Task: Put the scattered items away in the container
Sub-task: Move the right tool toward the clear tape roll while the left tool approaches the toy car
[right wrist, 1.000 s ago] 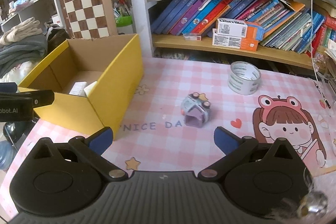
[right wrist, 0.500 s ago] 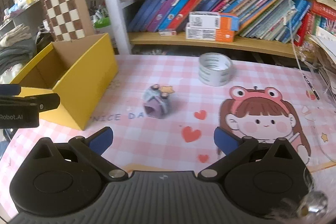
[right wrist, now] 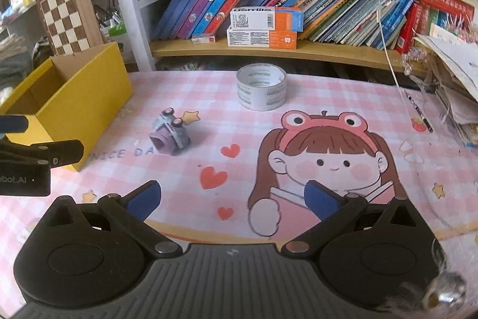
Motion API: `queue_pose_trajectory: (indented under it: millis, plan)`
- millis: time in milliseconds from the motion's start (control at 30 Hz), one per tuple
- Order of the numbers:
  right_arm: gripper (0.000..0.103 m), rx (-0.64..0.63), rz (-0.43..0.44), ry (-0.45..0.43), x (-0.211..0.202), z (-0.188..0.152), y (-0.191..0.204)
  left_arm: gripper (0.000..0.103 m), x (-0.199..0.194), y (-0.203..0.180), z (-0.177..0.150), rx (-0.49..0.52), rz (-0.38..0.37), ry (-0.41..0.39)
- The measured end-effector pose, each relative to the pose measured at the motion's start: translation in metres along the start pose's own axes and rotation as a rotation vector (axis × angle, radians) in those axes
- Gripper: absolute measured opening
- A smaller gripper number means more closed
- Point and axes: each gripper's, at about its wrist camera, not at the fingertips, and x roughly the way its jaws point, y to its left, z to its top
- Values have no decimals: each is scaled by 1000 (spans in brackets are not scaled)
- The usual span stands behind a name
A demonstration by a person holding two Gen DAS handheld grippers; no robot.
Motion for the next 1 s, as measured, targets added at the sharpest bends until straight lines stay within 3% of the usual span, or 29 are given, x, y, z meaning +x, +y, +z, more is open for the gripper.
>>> queue_pose_trajectory:
  millis: [633, 1000]
  plan:
    - [97, -133, -6, -28, 55, 26, -10, 101, 21, -19, 7, 12, -3, 29]
    - [69, -238, -4, -47, 103, 51, -21, 101, 30, -27, 9, 15, -5, 40]
